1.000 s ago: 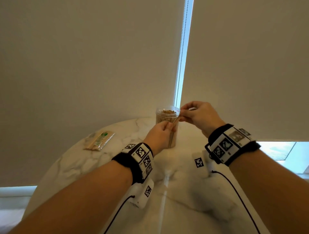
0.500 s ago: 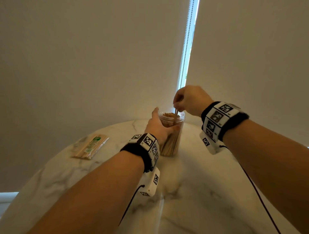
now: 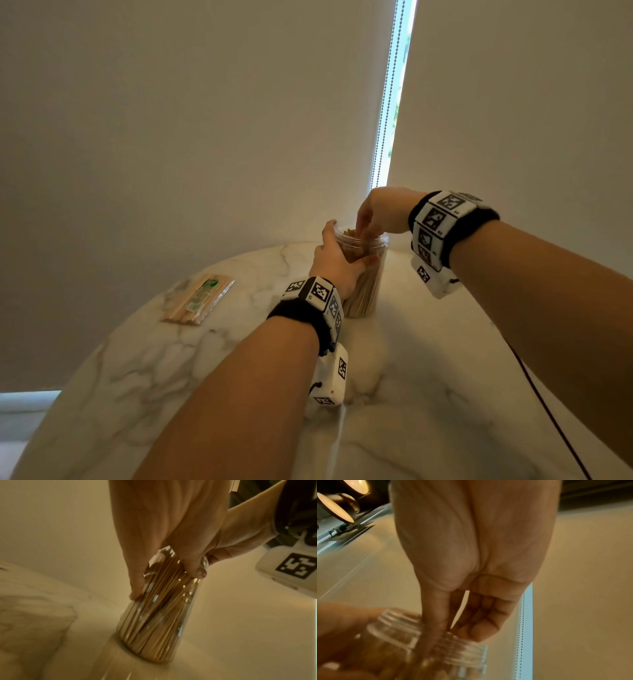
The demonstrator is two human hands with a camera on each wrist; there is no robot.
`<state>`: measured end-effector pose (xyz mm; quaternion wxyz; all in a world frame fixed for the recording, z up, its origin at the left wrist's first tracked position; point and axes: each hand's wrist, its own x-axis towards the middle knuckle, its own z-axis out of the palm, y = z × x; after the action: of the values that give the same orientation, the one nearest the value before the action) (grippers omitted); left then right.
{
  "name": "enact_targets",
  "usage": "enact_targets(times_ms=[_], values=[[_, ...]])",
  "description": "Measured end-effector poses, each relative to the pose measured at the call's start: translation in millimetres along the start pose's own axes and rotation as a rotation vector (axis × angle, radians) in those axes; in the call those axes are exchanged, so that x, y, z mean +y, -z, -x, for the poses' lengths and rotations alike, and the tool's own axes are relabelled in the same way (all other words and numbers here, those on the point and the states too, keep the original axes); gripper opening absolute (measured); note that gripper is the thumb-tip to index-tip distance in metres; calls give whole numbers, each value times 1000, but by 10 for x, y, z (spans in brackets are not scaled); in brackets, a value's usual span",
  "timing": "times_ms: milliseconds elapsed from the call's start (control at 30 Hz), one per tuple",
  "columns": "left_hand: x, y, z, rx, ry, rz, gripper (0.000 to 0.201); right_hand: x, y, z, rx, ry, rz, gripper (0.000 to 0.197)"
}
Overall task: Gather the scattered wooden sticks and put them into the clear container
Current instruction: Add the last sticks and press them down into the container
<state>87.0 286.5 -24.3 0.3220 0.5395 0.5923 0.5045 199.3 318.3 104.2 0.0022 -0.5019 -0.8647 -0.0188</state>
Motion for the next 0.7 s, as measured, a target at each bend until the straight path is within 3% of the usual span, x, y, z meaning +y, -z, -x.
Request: enact_targets(times_ms=[167,233,400,500,600,700], values=[[-2,1,8,7,-4,-12,104,-5,49,-19,-6,18,-46,9],[5,-1,18,5,-4,-15,104,-21,31,-30,3,38,-136,12],[39,-5,36,11,-8,-49,103,-89,-107,-36,-18,24,-91,22],[83,47,74,12,-17,-55,107,-50,-113,34,100,13,-151,23],[112,267,164,-74,-13,-44,112,-30,-128,232,275,31,-213,21],[78,679,223,-80,76,-299,101,-23,-166,546,349,55,-305,17]])
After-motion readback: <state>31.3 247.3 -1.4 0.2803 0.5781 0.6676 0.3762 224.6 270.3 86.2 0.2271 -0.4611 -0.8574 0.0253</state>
